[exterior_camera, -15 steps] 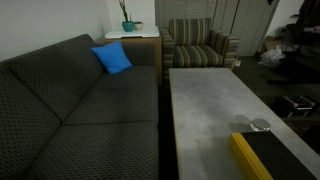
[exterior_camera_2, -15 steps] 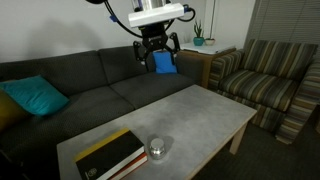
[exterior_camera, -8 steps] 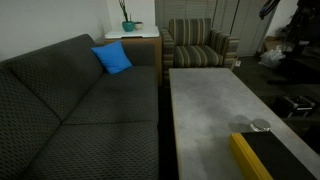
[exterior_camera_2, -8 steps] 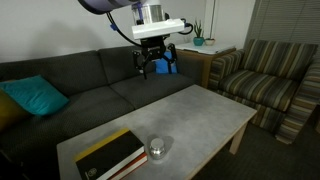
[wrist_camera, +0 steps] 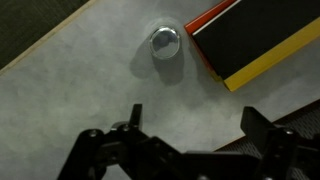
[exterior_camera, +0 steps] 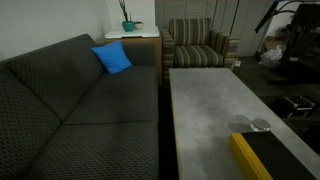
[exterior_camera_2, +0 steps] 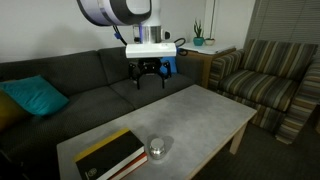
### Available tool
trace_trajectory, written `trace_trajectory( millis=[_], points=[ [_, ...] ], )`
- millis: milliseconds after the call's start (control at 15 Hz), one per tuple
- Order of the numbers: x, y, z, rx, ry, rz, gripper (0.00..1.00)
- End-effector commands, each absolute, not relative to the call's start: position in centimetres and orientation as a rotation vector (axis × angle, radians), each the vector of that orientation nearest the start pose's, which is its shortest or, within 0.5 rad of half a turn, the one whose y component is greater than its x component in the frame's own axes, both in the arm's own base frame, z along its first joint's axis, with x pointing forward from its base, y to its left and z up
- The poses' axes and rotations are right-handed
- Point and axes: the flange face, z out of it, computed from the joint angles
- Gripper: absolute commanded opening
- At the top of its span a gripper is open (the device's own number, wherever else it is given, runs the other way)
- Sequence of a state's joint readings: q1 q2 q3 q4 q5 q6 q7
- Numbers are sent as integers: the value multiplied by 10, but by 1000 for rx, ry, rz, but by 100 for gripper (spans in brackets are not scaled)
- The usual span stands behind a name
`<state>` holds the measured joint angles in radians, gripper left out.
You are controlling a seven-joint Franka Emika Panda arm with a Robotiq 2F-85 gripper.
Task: Uncover the candle tin
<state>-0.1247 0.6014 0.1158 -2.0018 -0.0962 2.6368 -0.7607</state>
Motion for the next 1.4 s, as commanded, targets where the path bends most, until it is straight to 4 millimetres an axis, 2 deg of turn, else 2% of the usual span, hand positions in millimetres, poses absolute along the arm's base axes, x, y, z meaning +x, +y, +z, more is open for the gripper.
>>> trace_trajectory(
  millis=[0, 67, 200, 400, 533, 733, 867, 1333],
  points=[
    [601, -13, 115, -2899, -1052, -113, 100],
    [603, -7, 133, -2889, -1139, -78, 100],
    [600, -8, 121, -2886, -1130, -63, 100],
    [603, -6, 128, -2889, -1138, -81, 100],
    [605, -6, 124, -2938, -1130, -30, 100],
    [609, -18, 97, -2990, -1041, 11, 100],
    [609, -31, 72, -3014, -940, 52, 100],
    [612, -55, -11, -2949, -709, 107, 100]
  ],
)
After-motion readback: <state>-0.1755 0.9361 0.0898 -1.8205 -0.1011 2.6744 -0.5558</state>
